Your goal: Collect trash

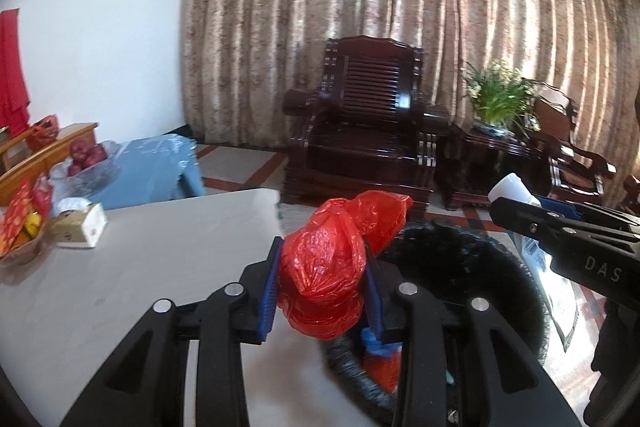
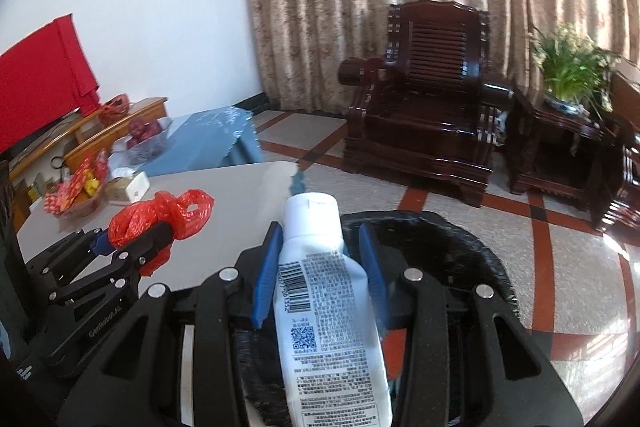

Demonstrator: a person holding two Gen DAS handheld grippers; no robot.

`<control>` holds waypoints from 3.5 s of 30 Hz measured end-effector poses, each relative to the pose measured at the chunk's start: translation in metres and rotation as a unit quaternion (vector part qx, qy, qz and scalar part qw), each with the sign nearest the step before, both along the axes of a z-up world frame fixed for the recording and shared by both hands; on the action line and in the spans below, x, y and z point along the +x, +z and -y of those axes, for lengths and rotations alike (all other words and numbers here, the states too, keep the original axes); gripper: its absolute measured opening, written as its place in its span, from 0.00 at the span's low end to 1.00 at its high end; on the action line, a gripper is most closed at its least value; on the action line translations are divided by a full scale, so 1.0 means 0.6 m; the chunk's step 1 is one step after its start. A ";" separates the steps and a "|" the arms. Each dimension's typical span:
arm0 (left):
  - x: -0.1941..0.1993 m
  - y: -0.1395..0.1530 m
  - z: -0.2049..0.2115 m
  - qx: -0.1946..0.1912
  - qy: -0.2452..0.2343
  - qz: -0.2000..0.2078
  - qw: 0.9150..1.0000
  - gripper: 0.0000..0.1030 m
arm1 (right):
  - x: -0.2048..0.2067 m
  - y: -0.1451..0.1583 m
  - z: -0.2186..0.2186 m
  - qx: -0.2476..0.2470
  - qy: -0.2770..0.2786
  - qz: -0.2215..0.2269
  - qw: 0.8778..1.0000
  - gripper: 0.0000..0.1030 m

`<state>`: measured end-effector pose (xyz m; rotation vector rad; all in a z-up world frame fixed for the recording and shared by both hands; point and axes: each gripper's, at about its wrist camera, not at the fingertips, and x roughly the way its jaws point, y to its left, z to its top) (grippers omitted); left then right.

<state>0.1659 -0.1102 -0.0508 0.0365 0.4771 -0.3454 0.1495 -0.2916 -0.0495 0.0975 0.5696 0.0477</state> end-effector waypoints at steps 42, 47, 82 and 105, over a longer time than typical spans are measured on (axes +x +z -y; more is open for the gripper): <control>0.117 -0.093 0.182 -0.013 -0.091 -0.069 0.993 0.76 | 0.055 -0.162 0.187 0.001 -0.112 -0.070 0.991 0.95; 0.092 -0.055 0.138 -0.007 -0.077 -0.047 0.996 0.88 | 0.026 -0.132 0.171 0.007 -0.100 -0.058 0.993 0.95; -0.148 0.121 -0.125 -0.002 0.067 -0.003 0.998 0.92 | -0.141 0.094 -0.069 -0.007 0.025 0.023 0.999 0.95; -0.187 0.139 -0.142 0.000 0.081 0.017 0.997 0.92 | -0.164 0.112 -0.097 -0.012 0.036 0.036 0.999 0.95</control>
